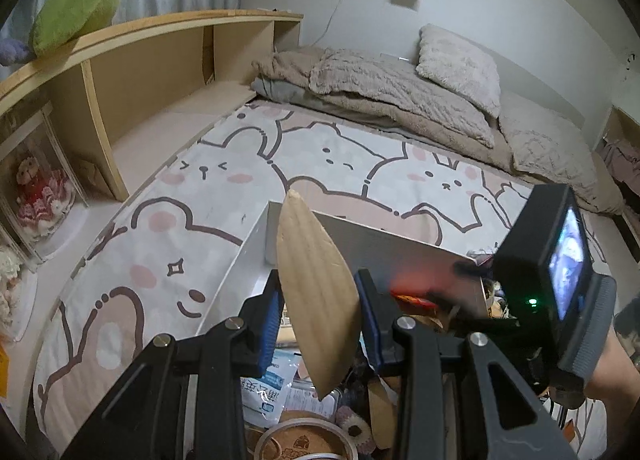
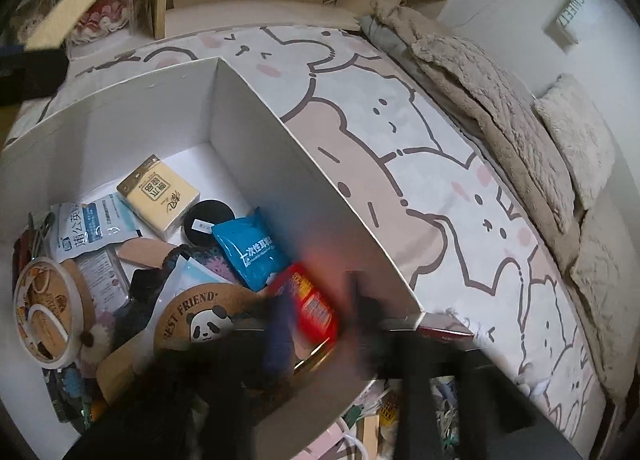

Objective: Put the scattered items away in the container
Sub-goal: 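Lower the red packet into the box and open the right gripper, then release the leaf piece into the box with the left gripper while the right gripper withdraws, then move the open left gripper back from the box toward the pile, then lower the left gripper toward the red lighter while the right gripper approaches the clear square plastic case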

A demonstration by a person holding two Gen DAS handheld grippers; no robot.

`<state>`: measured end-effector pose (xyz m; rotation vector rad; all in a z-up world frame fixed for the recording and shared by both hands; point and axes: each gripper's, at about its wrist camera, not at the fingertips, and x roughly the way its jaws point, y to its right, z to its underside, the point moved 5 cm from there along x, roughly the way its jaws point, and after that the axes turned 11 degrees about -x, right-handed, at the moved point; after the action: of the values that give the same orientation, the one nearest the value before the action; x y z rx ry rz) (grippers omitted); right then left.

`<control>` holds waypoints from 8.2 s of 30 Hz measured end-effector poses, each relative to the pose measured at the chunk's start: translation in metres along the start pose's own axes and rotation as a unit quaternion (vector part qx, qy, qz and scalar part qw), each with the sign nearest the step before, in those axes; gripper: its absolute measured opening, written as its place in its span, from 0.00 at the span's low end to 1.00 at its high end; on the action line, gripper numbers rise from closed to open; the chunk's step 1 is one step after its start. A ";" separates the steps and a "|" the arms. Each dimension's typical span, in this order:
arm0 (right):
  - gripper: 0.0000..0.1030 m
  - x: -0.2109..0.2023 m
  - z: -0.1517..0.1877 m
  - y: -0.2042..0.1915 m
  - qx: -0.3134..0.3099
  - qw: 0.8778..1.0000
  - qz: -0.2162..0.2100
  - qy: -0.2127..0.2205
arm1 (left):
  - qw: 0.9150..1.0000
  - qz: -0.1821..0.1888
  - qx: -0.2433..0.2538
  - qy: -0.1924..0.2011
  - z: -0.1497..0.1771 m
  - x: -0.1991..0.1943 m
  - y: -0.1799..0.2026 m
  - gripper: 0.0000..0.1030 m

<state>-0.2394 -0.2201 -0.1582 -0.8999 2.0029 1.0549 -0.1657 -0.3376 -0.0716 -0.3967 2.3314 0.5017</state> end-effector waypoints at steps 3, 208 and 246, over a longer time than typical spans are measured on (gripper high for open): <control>0.93 -0.008 0.001 -0.001 -0.004 1.000 0.008 0.019 | 1.000 0.000 -0.001 -0.006 0.001 0.003 0.002 0.34; 1.00 -0.243 0.343 0.101 0.295 0.943 0.036 0.146 | 0.979 0.131 0.155 -0.027 0.182 -0.093 0.270 1.00; 1.00 -0.125 0.484 0.114 0.528 0.846 -0.056 -0.040 | 0.967 0.057 0.147 -0.203 0.270 0.013 0.251 1.00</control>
<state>-0.1457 0.2799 -0.2204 -0.3295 1.9936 -0.1648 -0.1226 0.0047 -0.2017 -0.0138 1.9928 0.2536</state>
